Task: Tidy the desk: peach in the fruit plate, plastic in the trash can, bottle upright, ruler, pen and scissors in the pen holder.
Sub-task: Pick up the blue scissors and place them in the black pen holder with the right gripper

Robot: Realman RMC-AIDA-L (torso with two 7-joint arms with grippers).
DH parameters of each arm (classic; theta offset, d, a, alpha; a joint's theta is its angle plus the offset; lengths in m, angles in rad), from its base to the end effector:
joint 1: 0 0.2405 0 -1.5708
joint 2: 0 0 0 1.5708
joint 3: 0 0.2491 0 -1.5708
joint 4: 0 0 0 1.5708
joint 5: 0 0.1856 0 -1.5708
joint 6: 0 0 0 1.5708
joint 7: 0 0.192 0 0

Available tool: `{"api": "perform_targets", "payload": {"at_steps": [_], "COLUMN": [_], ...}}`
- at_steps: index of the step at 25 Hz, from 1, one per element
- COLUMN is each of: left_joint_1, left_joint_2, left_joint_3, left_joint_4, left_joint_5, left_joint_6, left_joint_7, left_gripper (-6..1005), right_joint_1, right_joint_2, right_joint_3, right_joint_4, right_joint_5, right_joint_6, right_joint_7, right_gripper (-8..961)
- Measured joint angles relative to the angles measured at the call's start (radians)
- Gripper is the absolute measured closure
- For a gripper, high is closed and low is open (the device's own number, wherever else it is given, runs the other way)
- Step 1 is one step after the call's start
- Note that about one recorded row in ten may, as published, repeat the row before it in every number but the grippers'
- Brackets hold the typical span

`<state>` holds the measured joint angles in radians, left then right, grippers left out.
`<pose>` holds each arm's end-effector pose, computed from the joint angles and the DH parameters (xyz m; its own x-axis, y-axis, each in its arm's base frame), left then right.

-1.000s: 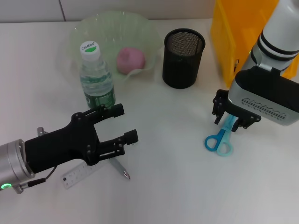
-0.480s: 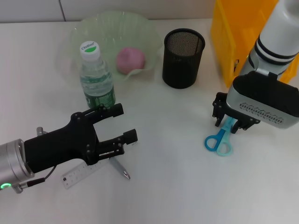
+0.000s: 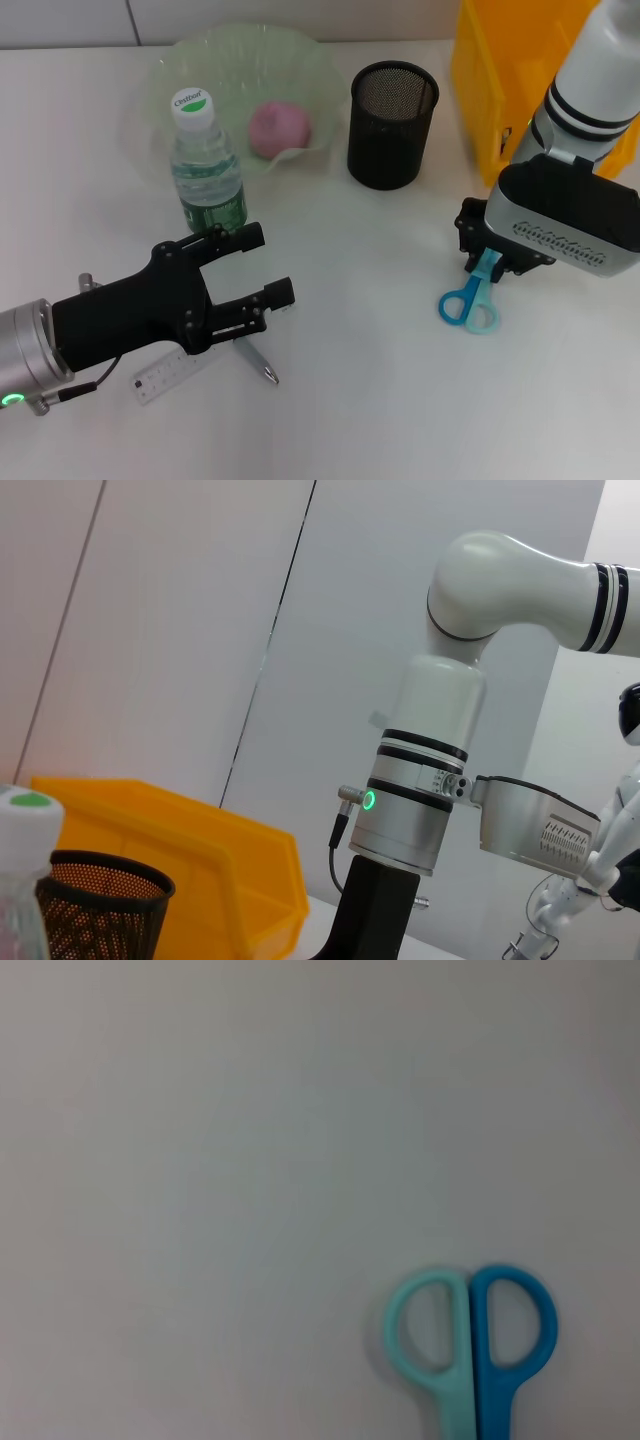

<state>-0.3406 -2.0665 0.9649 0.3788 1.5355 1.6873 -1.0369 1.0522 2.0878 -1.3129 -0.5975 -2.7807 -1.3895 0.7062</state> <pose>-0.2225 0.2521 -0.0534 0.6142 0.2606 0.7448 0.4405 -0.8964 -0.0496 0.2153 0.3683 -0.0827 0.3291 0.8980 0.2921 0.6938 -0.4397 0.5704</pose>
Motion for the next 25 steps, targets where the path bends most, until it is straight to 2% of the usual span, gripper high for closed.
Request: {"api": "perform_targets", "payload": {"at_steps": [4, 9, 11, 12, 15, 16, 17, 19, 21, 22, 25], "left_joint_1": [0.001, 0.002, 0.005, 0.005, 0.008, 0.012, 0.014, 0.014, 0.014, 0.023, 0.027], "left_joint_2": [0.000, 0.002, 0.003, 0.003, 0.006, 0.009, 0.011, 0.011, 0.011, 0.024, 0.033], "left_joint_3": [0.000, -0.008, -0.012, -0.012, -0.012, -0.013, -0.013, -0.013, -0.013, -0.014, -0.014], "left_joint_4": [-0.001, -0.002, 0.001, 0.001, 0.006, 0.007, 0.007, 0.007, 0.007, 0.010, 0.010], "left_joint_5": [0.000, 0.000, 0.000, 0.000, 0.000, 0.000, 0.000, 0.000, 0.000, 0.000, 0.000], "left_joint_6": [0.000, 0.008, 0.015, 0.015, 0.036, 0.045, 0.049, 0.049, 0.049, 0.065, 0.076], "left_joint_7": [0.000, 0.000, 0.000, 0.000, 0.000, -0.001, -0.001, -0.001, -0.001, -0.001, -0.001], "left_gripper": [200, 200, 200, 200, 200, 200, 200, 200, 200, 200, 200], "right_joint_1": [-0.007, -0.061, -0.102, -0.102, -0.131, -0.147, -0.147, -0.170, -0.224, -0.224, -0.281], "right_joint_2": [0.000, -0.006, -0.007, -0.007, -0.009, -0.012, -0.012, -0.016, -0.020, -0.020, -0.025], "right_joint_3": [0.011, 0.051, 0.149, 0.149, 0.275, 0.359, 0.359, 0.426, 0.509, 0.509, 0.592], "right_joint_4": [-0.031, -0.204, -0.330, -0.330, -0.425, -0.474, -0.474, -0.517, -0.574, -0.574, -0.590], "right_joint_5": [0.005, 0.082, 0.134, 0.134, 0.204, 0.248, 0.248, 0.302, 0.408, 0.408, 0.552], "right_joint_6": [-0.012, -0.127, -0.233, -0.233, -0.337, -0.393, -0.393, -0.427, -0.446, -0.446, -0.439], "right_joint_7": [0.015, 0.057, 0.062, 0.062, 0.086, 0.117, 0.117, 0.159, 0.237, 0.237, 0.303], "right_gripper": [741, 742, 742, 741, 741, 741, 741, 741, 741, 741, 741]}}
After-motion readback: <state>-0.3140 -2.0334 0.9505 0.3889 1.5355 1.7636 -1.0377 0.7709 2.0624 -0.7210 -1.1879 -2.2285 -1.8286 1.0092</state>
